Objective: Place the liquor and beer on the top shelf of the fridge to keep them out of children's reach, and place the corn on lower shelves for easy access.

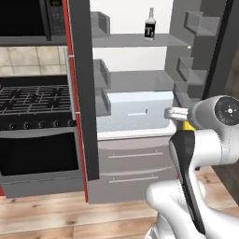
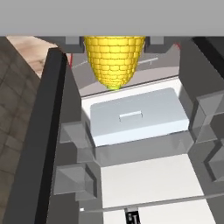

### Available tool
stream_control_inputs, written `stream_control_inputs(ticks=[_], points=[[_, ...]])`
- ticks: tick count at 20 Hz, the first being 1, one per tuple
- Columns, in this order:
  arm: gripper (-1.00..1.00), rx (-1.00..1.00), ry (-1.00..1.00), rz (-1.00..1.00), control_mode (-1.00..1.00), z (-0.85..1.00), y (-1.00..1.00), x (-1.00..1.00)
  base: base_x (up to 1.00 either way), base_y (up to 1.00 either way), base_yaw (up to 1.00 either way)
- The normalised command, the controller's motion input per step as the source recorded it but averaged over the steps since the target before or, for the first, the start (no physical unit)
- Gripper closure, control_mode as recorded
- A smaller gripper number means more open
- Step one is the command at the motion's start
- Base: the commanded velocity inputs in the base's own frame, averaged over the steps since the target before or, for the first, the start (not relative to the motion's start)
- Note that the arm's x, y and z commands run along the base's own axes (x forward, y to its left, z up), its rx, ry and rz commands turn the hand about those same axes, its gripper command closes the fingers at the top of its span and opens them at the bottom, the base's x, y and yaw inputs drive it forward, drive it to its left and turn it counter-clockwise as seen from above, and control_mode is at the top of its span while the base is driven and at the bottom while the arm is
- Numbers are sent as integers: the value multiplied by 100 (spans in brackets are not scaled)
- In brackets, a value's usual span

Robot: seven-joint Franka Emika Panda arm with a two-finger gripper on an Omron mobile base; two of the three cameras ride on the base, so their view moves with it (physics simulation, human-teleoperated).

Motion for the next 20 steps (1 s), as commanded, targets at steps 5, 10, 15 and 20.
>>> stream_control_inputs(ticks=[5,10,15,20], points=[[100,0,0,0,100,0,0,0,61,0,0],[100,0,0,0,100,0,0,0,64,0,0],[100,0,0,0,100,0,0,0,65,0,0],[100,0,0,0,100,0,0,0,60,1,0]])
